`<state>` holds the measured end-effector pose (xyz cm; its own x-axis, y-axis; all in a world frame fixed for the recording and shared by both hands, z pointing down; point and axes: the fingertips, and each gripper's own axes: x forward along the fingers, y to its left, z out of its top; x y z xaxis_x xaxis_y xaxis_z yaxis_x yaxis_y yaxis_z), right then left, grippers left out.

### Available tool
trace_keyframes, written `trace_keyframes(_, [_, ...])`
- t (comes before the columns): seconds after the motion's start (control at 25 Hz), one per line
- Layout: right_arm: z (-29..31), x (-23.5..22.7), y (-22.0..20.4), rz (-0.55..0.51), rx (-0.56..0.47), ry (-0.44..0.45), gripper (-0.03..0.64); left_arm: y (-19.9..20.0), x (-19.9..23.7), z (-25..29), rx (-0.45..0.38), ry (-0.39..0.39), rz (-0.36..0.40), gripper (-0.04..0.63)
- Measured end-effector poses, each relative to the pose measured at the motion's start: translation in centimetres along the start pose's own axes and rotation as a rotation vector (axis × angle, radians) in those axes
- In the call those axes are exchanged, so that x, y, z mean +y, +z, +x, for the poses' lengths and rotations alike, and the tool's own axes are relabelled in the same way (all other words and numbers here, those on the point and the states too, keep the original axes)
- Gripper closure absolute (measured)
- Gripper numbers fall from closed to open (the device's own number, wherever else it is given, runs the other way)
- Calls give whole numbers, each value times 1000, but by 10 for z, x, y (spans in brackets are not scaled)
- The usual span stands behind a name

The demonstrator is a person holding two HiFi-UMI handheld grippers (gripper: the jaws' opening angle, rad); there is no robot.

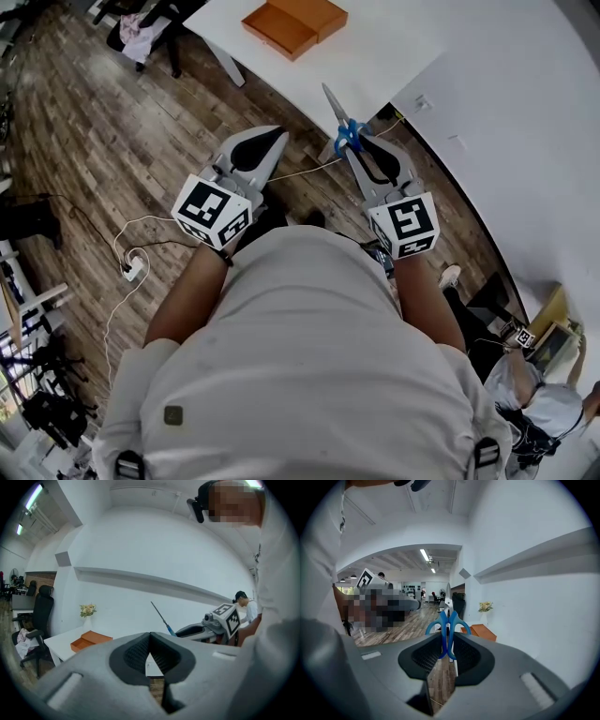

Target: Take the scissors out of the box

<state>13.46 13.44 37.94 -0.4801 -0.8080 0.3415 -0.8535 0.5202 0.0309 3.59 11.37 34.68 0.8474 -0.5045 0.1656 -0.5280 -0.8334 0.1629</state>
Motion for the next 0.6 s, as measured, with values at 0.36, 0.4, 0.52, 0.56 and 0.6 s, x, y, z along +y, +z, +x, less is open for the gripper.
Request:
trace_keyframes(0.36, [-30,12,-14,0,-16,19,522,-12,-28,-11,4,35,-4,591])
trace_keyframes(0.4, [-32,12,-15,-1,-18,23,522,-13,-30,-12,3,39,-4,591])
trace_keyframes(0.52, [-35,14,-15,-5,-20,31,522,-14,-35,-15,3,45,-9,591])
trace_keyframes(0.56, [-36,15,-15,-6,-20,33,522,-15,-36,-15,3,46,-11,591])
trace_keyframes(0.6, [-36,15,-14,-7,-21,35,522,-15,-36,-16,4,47,-12,591])
